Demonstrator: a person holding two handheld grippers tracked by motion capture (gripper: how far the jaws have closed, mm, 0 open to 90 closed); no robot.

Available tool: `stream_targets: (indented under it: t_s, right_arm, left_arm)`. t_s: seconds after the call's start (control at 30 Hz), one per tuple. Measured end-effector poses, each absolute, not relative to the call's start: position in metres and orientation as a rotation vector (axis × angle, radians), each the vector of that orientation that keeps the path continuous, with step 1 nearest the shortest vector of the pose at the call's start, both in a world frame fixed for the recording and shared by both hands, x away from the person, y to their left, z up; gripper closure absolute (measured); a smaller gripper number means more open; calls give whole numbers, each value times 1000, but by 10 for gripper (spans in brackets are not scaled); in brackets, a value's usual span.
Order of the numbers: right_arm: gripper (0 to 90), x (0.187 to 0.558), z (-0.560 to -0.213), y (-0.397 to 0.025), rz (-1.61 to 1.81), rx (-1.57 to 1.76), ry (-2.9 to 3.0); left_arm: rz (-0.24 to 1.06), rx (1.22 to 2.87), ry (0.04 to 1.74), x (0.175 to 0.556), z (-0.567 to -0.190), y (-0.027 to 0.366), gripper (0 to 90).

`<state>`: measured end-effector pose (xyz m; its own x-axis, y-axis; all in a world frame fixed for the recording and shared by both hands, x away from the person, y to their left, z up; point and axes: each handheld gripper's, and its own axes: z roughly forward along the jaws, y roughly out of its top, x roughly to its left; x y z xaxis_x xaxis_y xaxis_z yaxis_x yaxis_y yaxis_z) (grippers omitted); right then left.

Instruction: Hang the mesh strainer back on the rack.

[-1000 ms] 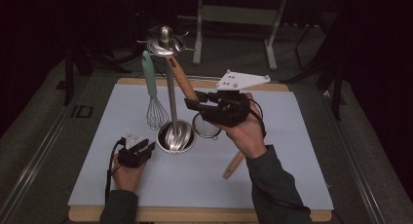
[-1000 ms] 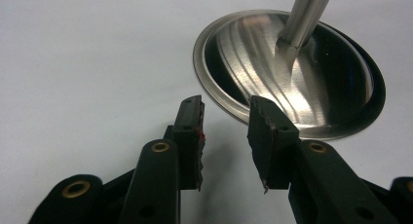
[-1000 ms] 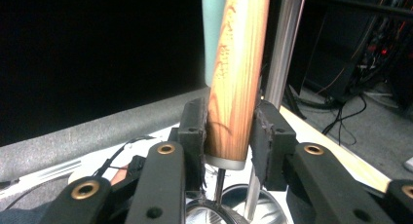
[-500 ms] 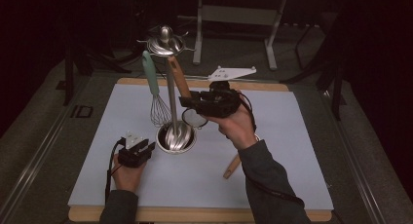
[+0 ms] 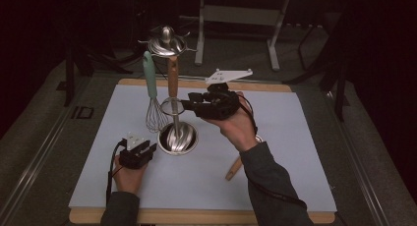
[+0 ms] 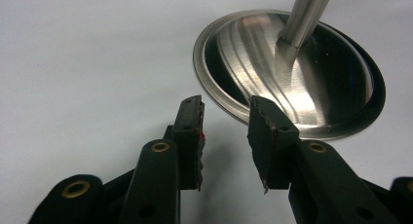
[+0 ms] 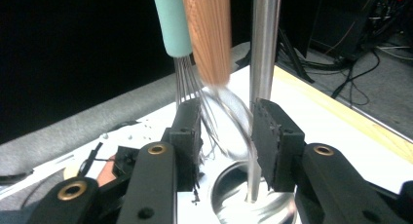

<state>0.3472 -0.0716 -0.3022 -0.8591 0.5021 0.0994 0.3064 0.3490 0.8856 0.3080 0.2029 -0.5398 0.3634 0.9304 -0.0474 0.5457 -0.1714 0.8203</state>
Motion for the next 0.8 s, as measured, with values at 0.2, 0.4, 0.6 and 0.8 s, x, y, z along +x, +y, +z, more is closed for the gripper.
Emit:
stream_targets:
  t_s: [0.2, 0.4, 0.6, 0.8]
  right_arm:
    - [644, 341, -306, -71, 1410, 686, 2416]
    - [638, 342, -313, -76, 1351, 689, 2429]
    - [638, 345, -322, -87, 1323, 717, 2438]
    - [639, 346, -334, -95, 1233, 726, 2449]
  left_arm:
    - [619, 1839, 1292, 308, -540, 203, 664]
    - [617, 1840, 1292, 308, -540, 203, 663]
    - [618, 1843, 1291, 308, -540, 203, 663]
    - [622, 1844, 1290, 308, -540, 203, 663]
